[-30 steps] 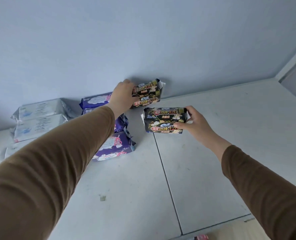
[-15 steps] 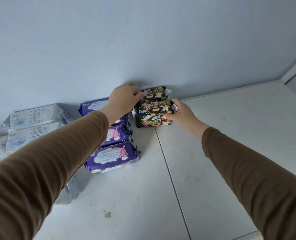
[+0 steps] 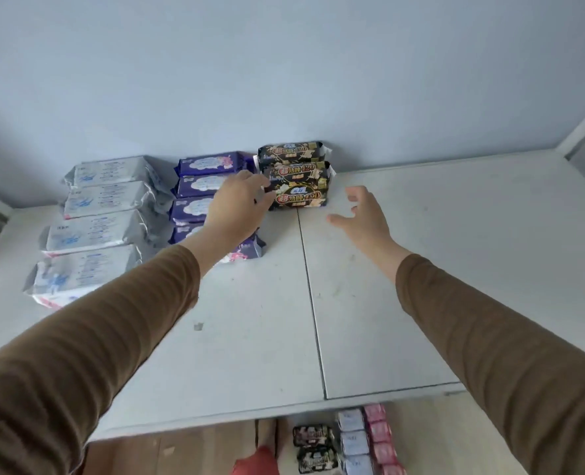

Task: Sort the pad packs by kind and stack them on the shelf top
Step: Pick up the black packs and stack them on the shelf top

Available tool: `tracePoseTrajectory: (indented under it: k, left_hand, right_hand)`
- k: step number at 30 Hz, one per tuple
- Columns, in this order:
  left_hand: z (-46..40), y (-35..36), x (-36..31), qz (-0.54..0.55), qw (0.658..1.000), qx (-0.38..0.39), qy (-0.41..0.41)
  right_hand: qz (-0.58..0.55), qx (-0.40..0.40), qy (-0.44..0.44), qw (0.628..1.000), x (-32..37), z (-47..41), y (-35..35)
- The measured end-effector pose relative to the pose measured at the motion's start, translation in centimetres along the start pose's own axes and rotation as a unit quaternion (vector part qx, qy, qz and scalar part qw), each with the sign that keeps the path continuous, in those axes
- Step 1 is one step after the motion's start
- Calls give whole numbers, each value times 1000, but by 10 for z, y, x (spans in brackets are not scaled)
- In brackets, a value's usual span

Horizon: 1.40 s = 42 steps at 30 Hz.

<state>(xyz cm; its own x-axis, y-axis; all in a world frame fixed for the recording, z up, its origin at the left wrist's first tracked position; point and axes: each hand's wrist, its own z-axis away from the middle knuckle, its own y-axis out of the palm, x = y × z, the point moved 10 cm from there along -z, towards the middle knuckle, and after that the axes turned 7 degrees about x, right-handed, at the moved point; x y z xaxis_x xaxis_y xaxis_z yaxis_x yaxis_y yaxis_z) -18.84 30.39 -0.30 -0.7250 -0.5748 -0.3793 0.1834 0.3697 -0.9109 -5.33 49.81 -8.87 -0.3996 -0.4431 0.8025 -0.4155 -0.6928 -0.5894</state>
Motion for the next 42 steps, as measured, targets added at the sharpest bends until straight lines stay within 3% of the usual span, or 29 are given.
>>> tracePoseTrajectory:
  k: [8, 16, 20, 30, 35, 42]
  left_hand:
    - [164, 38, -61, 24, 999, 43, 1]
    - [327, 74, -102, 88, 993, 42, 71]
    - [413, 130, -86, 115, 986, 100, 62]
    - [593, 335, -6, 131, 948, 266, -116]
    - [617, 460, 39, 124, 929, 303, -169]
    - [596, 628, 110, 98, 932, 293, -187]
  right_hand:
    - [68, 73, -77, 992, -6, 177, -12]
    - [99, -5, -155, 983, -40, 340, -6]
    - [88, 17, -102, 991, -108, 405, 41]
    - [83, 153, 96, 980, -312, 491, 197]
    - [125, 227, 124, 958, -417, 488, 282]
    - [201, 290, 123, 928, -551, 455, 394]
